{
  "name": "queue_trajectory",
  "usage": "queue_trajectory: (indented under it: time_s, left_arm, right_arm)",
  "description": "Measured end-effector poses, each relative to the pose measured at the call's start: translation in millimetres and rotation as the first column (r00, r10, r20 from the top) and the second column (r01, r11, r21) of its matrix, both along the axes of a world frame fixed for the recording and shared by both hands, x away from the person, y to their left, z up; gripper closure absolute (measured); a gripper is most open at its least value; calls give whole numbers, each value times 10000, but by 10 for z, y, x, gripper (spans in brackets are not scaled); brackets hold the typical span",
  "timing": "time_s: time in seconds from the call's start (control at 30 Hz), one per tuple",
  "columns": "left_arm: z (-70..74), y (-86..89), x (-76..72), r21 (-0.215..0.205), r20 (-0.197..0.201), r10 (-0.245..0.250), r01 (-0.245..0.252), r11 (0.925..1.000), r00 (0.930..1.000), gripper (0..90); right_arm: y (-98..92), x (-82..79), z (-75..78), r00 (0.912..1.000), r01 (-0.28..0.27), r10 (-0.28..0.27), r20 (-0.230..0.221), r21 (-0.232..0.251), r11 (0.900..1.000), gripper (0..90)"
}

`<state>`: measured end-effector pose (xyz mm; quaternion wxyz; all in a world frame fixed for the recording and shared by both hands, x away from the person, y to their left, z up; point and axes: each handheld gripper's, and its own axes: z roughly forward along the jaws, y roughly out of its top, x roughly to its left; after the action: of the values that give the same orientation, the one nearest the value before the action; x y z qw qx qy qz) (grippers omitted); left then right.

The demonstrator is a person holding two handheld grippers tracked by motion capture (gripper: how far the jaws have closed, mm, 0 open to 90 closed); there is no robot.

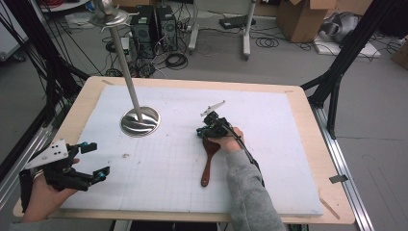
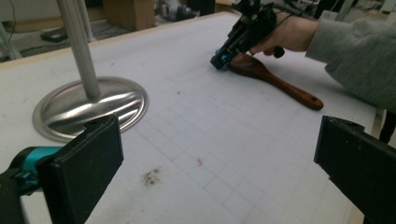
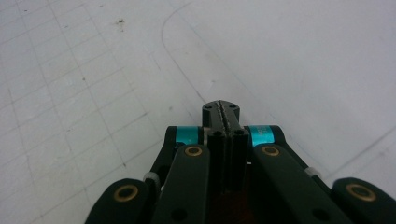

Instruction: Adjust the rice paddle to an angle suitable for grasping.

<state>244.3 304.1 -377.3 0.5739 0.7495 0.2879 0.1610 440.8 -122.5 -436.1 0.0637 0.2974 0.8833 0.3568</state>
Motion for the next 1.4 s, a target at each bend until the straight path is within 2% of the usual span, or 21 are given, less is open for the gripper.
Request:
queue_trajectory:
  time_s: [0.23, 0.53, 0.63, 0.8, 1.0, 1.27, 1.4]
  left_arm:
    - [-15, -28, 47, 145, -127, -22, 24, 9999, 9999, 23]
    - [-33, -61, 97, 128, -246, -118, 121, 9998, 9996, 23]
    - [-33, -63, 109, 172, -237, -174, 178, 9997, 9996, 23]
    - [-8, -78, 140, -19, -303, -248, 248, 9997, 9992, 23]
    - [38, -96, 156, -153, -139, -322, 320, 9994, 9994, 23]
    - [14, -167, 211, -134, -377, -421, 416, 9990, 9984, 23]
    - [21, -239, 235, 30, -373, -538, 539, 9985, 9979, 23]
  right_arm:
    - [-126, -52, 0, 9998, 215, -214, -25, 34, 9998, 900]
    - [-286, -112, -11, 9985, 527, -523, -186, 251, 9983, 900]
    - [-322, -132, -11, 9985, 544, -542, -118, 185, 9983, 900]
    - [-369, -173, -4, 9978, 641, -640, -153, 95, 9979, 900]
    - [-385, -240, -1, 9970, 744, -742, 202, -103, 9972, 900]
    - [-497, -337, -5, 9945, 1042, -1042, 80, -9, 9946, 900]
    - [-531, -372, -9, 9935, 1131, -1131, 157, 7, 9936, 900]
